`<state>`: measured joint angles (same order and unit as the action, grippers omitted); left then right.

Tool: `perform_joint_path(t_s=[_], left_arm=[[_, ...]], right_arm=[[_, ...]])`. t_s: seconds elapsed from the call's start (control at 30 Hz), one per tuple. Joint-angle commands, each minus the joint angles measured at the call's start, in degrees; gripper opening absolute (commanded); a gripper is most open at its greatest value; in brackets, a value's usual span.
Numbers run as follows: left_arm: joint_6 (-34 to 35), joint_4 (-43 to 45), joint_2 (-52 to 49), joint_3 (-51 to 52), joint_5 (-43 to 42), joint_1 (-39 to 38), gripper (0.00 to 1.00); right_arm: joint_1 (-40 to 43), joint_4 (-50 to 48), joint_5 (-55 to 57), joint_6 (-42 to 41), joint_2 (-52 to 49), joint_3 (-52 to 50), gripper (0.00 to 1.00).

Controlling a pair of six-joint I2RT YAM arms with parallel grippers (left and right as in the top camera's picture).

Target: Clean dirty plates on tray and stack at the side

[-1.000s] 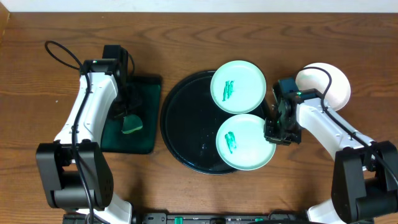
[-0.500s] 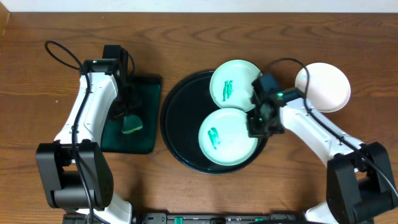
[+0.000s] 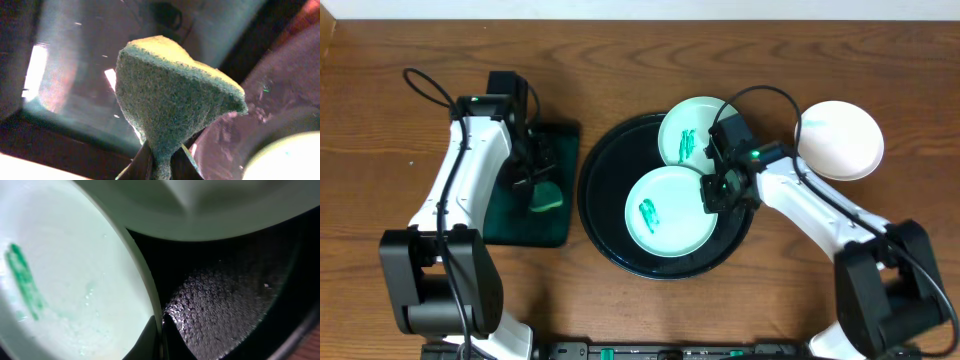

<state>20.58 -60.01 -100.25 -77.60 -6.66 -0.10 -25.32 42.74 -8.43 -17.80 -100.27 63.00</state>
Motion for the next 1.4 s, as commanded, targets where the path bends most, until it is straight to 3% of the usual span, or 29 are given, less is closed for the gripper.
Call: perform_joint_path(t_s=[0.0, 0.6, 0.9, 1.37], left_arm=[[-2.2, -0.2, 0.1, -0.3, -3.3, -2.1, 0.07], [-4.0, -0.6, 7.1, -0.9, -6.5, -17.1, 0.07], [-2.1, 3.4, 2.1, -0.5, -8.2, -23.9, 0.07], [-1.1, 8.6, -14.3, -0.2, -10.9, -26.1, 0.07]], right_arm=[[-1.0, 0.1, -2.1, -1.2, -3.6, 1.0, 0.01], [-3.9, -1.2, -2.4, -1.9, -6.1, 1.0, 0.01], [-3.9, -1.2, -2.6, -1.9, -6.1, 1.0, 0.01], [-3.9, -0.3, -2.6, -1.9, -6.1, 1.0, 0.01]])
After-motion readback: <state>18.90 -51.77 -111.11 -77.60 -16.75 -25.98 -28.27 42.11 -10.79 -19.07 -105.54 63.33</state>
